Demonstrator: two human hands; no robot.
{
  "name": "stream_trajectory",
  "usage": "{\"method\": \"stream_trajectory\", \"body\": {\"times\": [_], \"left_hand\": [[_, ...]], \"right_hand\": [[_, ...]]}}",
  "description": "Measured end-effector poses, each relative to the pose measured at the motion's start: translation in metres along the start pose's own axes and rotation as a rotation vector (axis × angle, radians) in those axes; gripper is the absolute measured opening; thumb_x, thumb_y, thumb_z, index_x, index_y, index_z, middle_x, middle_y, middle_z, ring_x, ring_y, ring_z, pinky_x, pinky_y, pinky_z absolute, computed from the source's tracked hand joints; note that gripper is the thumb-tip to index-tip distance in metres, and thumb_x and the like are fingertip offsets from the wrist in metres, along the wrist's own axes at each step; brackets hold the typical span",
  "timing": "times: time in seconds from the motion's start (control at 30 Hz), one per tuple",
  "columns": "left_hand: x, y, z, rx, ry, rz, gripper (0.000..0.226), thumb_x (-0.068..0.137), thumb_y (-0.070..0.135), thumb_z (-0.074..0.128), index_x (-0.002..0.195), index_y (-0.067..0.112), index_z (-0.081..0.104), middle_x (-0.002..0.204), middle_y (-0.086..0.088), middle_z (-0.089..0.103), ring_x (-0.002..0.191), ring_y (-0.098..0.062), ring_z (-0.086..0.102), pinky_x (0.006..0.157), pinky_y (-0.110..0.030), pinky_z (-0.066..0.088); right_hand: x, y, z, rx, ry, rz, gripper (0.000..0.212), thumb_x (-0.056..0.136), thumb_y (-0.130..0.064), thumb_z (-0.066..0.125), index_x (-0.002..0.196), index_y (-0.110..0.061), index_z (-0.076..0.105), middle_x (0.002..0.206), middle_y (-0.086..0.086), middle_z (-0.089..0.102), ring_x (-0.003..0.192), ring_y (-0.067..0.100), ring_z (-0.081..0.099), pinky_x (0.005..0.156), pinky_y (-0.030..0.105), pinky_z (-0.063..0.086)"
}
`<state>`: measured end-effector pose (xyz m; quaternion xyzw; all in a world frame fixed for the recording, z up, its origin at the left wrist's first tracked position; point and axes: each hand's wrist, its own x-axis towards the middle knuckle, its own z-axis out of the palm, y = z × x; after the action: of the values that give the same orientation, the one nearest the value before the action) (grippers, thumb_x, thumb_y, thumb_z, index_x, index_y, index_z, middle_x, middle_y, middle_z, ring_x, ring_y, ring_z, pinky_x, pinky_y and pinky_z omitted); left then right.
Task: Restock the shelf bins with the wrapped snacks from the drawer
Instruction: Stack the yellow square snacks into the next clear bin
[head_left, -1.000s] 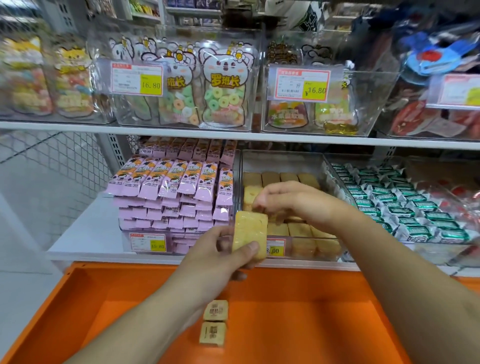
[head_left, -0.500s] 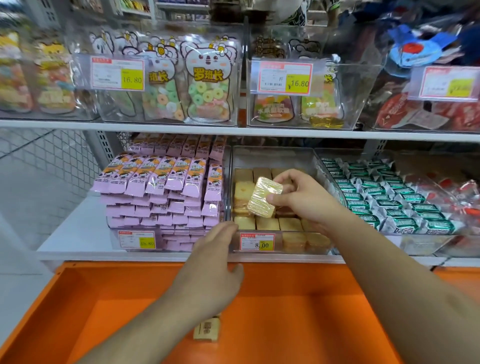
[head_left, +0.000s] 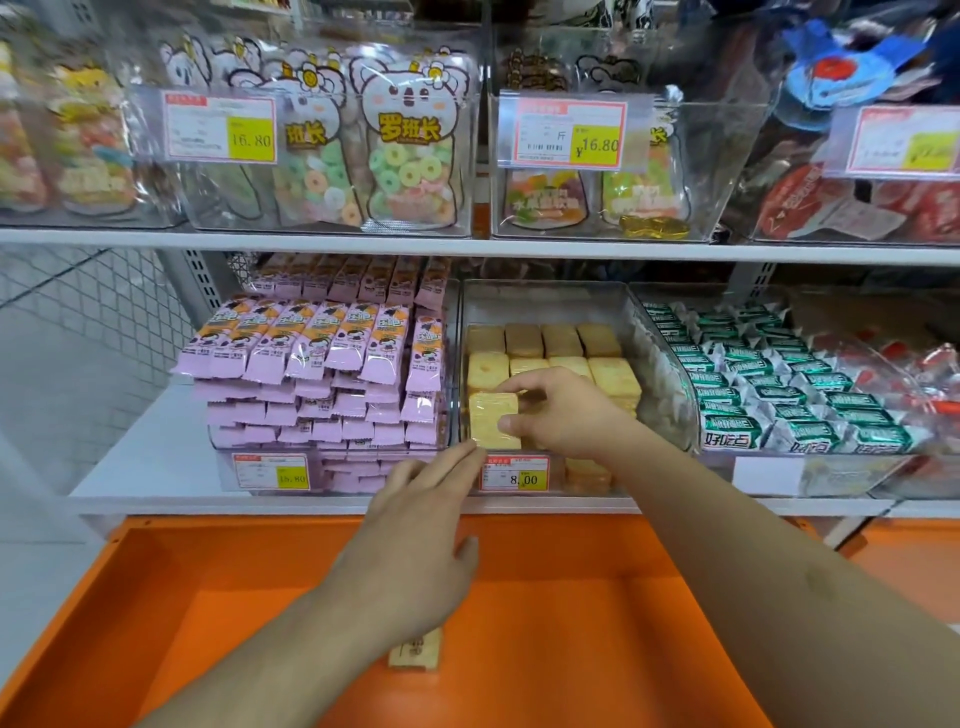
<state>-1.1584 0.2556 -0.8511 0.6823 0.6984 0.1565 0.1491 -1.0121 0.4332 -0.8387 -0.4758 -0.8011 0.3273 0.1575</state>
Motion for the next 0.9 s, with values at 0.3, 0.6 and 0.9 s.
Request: {"method": "stream_trajectory", "body": {"times": [0.3,0.6,0.9], "left_hand": [[-0.002,-0.009,0.0,0.002,-0.009,0.028,0.085,0.1,0.04,0.057,0.163,0.047,0.001,0.164,0.039,-0.001,0.149,-0.011,0.008,0.126,-0.04,0.017],[0.001,-0.02,-0.001,-0.068,-0.038,0.068,0.082,0.098,0.038,0.06,0.161,0.052,0.01,0.163,0.041,0.002,0.145,-0.002,0.004,0.125,-0.039,0.011],[-0.019,-0.044,0.012,-0.206,-0.001,0.09,0.066,0.097,0.037,0.067,0.156,0.042,0.038,0.154,0.029,0.037,0.143,0.0,0.025,0.117,-0.018,0.021]], "right_hand": [[-0.003,-0.003,-0.01,-0.117,-0.007,-0.028,0.033,0.092,-0.027,0.079,0.121,-0.041,0.073,0.105,-0.013,0.072,0.103,0.006,0.067,0.085,0.025,0.057],[-0.013,-0.006,-0.013,-0.252,-0.114,-0.048,0.027,0.098,-0.039,0.071,0.124,-0.041,0.075,0.133,-0.013,0.07,0.122,0.008,0.062,0.109,0.034,0.05],[-0.066,-0.033,-0.009,-0.121,-0.004,-0.173,0.013,0.098,-0.03,0.069,0.103,-0.037,0.079,0.092,-0.022,0.073,0.081,0.001,0.069,0.075,0.028,0.06]]}}
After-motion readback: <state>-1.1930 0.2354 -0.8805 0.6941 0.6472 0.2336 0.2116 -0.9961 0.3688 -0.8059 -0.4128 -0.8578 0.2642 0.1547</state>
